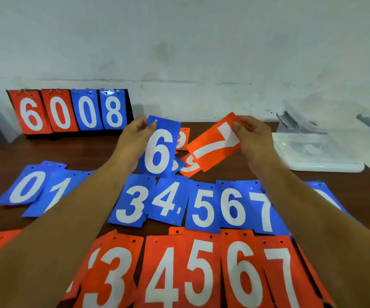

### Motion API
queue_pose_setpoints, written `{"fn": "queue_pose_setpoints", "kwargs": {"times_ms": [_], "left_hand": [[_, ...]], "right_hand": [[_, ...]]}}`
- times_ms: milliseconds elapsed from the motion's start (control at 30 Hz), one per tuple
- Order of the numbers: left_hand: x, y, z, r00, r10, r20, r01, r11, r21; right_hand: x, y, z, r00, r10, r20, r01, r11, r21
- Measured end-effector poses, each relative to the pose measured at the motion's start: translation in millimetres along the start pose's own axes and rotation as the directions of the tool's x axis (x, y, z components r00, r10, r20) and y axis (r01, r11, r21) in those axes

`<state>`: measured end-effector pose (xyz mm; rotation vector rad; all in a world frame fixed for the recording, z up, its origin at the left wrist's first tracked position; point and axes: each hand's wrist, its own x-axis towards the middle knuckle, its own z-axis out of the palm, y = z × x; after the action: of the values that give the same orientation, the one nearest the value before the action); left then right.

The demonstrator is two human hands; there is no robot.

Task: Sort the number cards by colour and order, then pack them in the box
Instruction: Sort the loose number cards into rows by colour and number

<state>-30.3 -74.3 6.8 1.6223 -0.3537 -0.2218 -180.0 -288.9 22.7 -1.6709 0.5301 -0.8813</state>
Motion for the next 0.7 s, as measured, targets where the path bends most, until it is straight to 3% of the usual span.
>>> {"fn": "queue_pose_setpoints", "kwargs": {"times_ms": [133,267,400,500,600,633,700], "left_hand": [[-38.1,17.9,0.0,0.989,-0.087,0.118,0.086,0.996,0.014],[-76.7,28.0,1.0,0.940,-0.195,0.279,0.236,0.964,-0.122],[-110.7,30.7,7.6,0.891,-0.265,0.370,0.312,0.947,-0.073],[-126.1,27.3,10.4,0.912,-0.244,0.329,0.263,0.965,-0.014],[-134.4,23.4,10.2,0.949,-0.229,0.215,0.243,0.969,-0.037],[-136.7,22.3,10.6,0.956,-0.236,0.177,0.250,0.966,-0.061],[-141.7,21.9,11.5,0.962,-0.233,0.139,0.245,0.967,-0.072]], "right_hand": [[-18.7,-24.9,-11.0,0.966,0.047,0.254,-0.004,0.985,-0.170],[-43.9,-41.3,-13.7,0.941,0.104,0.321,-0.022,0.968,-0.250],[-73.4,-48.1,-6.1,0.911,0.135,0.389,-0.040,0.970,-0.241],[-91.5,-49.0,-0.5,0.910,0.214,0.355,-0.164,0.972,-0.166],[-109.1,-53.3,2.6,0.883,0.352,0.310,-0.383,0.923,0.043],[-115.1,-53.7,2.6,0.866,0.369,0.338,-0.409,0.911,0.051],[-126.9,-51.1,1.6,0.834,0.359,0.419,-0.343,0.932,-0.115]]}}
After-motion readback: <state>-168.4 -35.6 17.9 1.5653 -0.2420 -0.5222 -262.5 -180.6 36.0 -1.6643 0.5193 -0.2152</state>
